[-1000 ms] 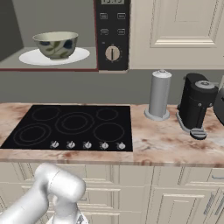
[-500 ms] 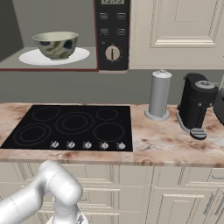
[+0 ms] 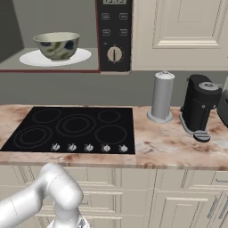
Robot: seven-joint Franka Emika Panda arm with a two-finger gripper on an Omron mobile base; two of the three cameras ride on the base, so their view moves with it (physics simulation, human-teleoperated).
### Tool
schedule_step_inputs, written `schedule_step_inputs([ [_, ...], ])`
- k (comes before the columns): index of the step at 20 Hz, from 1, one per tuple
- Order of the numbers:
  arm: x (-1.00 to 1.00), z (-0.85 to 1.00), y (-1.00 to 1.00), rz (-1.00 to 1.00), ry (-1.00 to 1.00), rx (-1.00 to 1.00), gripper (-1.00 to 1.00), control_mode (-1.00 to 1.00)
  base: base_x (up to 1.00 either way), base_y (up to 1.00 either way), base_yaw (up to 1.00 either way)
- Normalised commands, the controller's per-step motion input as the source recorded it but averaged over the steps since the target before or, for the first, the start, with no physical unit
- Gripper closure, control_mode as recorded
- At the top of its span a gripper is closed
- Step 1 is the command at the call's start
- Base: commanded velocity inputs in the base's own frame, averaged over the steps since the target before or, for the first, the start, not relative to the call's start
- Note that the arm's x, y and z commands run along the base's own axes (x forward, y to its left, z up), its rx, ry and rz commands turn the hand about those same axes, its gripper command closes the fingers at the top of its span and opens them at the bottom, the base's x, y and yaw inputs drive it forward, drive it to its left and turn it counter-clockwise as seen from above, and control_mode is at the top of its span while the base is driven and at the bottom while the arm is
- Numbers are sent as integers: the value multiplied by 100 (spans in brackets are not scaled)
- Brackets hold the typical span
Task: Pick the lime from the sink and place it in the bowl. Then pick the bowl and place it in the microwave. Then close the microwave door and press the start button.
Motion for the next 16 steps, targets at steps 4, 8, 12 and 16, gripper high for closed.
schedule_step_inputs([
  [4, 0, 46, -100, 0, -9, 15, -100, -100, 0, 0, 0],
  [8, 0, 42, -100, 0, -9, 16, -100, -100, 0, 0, 0],
  [12, 14, 25, -100, 4, -3, 13, -100, -100, 0, 0, 0],
  [16, 55, 3, -90, 11, 0, 8, -100, -100, 0, 0, 0],
])
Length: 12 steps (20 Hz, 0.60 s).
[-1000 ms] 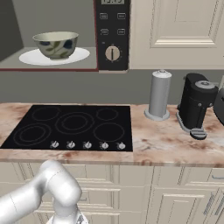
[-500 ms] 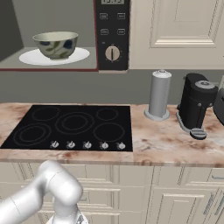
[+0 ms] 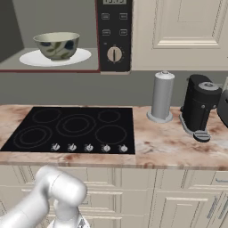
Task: Pick the lime from the sink and place it in the bowl. Then pick the bowl and place it in the microwave. Then close the microwave door and press the start button.
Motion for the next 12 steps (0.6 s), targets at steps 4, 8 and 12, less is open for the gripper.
schedule_step_inputs([
  [4, 70, 0, -66, 16, 0, 5, -100, -100, 0, 0, 0],
  [8, 67, 0, -42, 22, 0, 3, -100, -100, 0, 0, 0],
  [12, 65, 0, -34, 27, 0, 2, -100, -100, 0, 0, 0],
])
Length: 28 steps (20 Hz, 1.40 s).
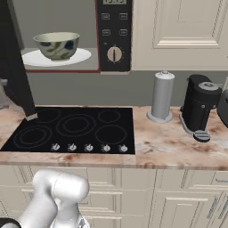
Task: Pick the lime from the sink and place it in the bowl. Then pick the bowl and place it in the microwave. Then close the microwave door and press the start button.
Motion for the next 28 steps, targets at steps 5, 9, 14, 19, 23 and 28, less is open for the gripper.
schedule_step_inputs([
  [5, 80, 0, -28, 29, 0, 2, -100, -100, 0, 0, 0],
  [9, 99, 0, -28, 35, 0, 6, -100, -100, 0, 0, 0],
  [14, 90, 0, -20, 37, 0, 5, -100, -100, 0, 0, 0],
  [19, 69, 0, -6, 31, 0, 3, -100, -100, 0, 0, 0],
  [23, 30, 0, -5, 27, 1, 6, -100, -100, 0, 0, 0],
  [28, 0, 6, -10, 25, 0, 10, -100, -100, 0, 0, 0],
])
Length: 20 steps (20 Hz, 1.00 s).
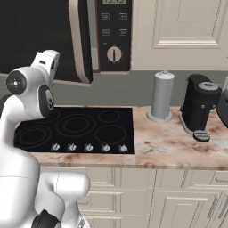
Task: Pick the lime from the sink and place it in the bowl. Then pick the bowl and place it in the microwave. Then close the microwave door and press the start button.
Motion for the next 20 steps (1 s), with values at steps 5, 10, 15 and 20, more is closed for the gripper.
schedule_step_inputs([
  [5, 6, 19, -3, 26, 5, 8, -100, -100, 0, 0, 0],
  [10, 84, 26, 1, 22, 7, 1, -100, -100, 0, 0, 0],
  [15, 87, 17, 4, 11, 0, -1, -100, -100, 0, 0, 0],
  [20, 30, 10, 14, 2, -2, -8, -100, -100, 0, 0, 0],
])
